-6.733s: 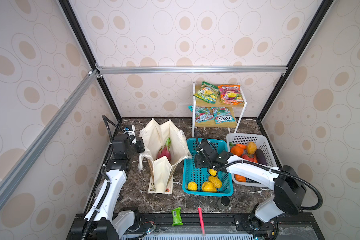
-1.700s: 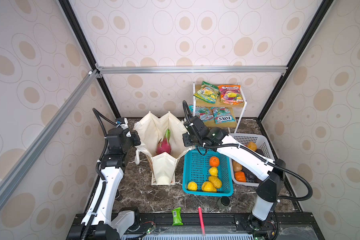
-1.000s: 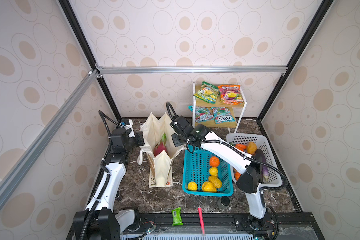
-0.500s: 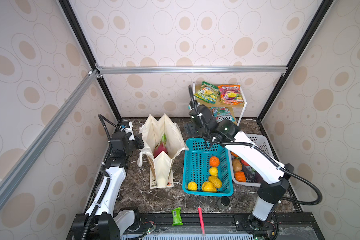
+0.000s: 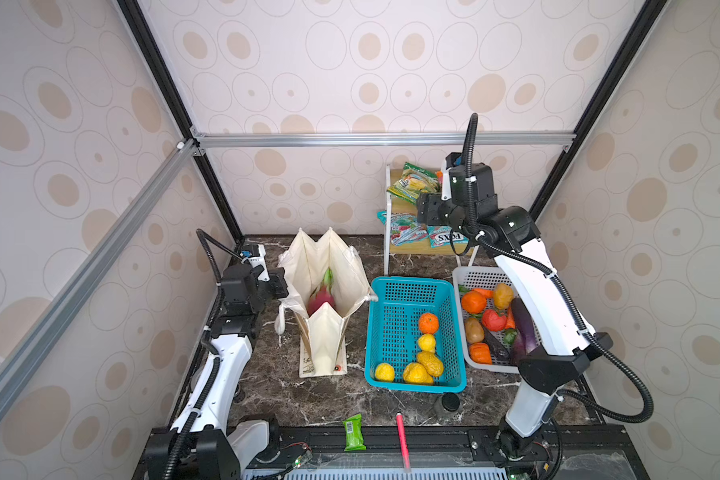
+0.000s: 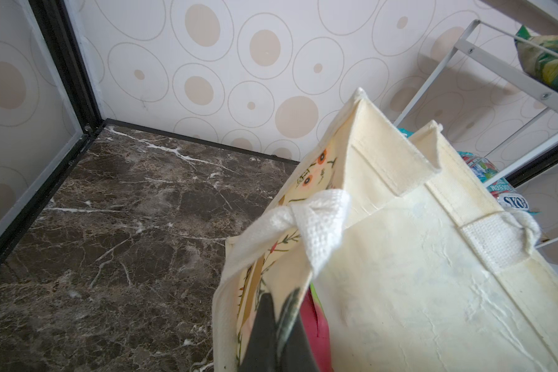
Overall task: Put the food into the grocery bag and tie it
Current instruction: 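Move the right gripper toward the shelf over the green Spring Tea candy bag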
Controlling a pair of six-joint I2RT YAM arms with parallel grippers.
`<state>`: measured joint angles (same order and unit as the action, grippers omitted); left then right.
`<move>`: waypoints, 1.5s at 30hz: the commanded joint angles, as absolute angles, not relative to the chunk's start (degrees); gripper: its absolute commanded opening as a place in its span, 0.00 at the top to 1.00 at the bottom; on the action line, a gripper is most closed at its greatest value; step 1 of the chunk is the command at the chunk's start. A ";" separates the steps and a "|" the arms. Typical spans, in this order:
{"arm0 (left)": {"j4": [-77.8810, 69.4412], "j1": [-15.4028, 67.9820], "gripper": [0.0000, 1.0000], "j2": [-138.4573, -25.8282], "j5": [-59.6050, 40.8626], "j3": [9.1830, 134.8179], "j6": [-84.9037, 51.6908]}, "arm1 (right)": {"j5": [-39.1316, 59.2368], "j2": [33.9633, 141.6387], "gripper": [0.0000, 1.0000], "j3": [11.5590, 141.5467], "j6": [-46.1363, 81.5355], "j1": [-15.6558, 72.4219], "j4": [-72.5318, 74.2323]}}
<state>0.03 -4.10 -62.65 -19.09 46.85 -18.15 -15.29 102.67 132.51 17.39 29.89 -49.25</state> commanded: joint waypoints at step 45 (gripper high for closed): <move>0.68 -4.08 1.00 -61.88 -20.08 46.09 -16.32 | 7.37 117.49 0.57 137.33 37.62 18.56 -43.67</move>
<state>-0.32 -4.10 -62.33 -18.98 46.39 -17.72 6.39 116.97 137.51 36.71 19.00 -44.10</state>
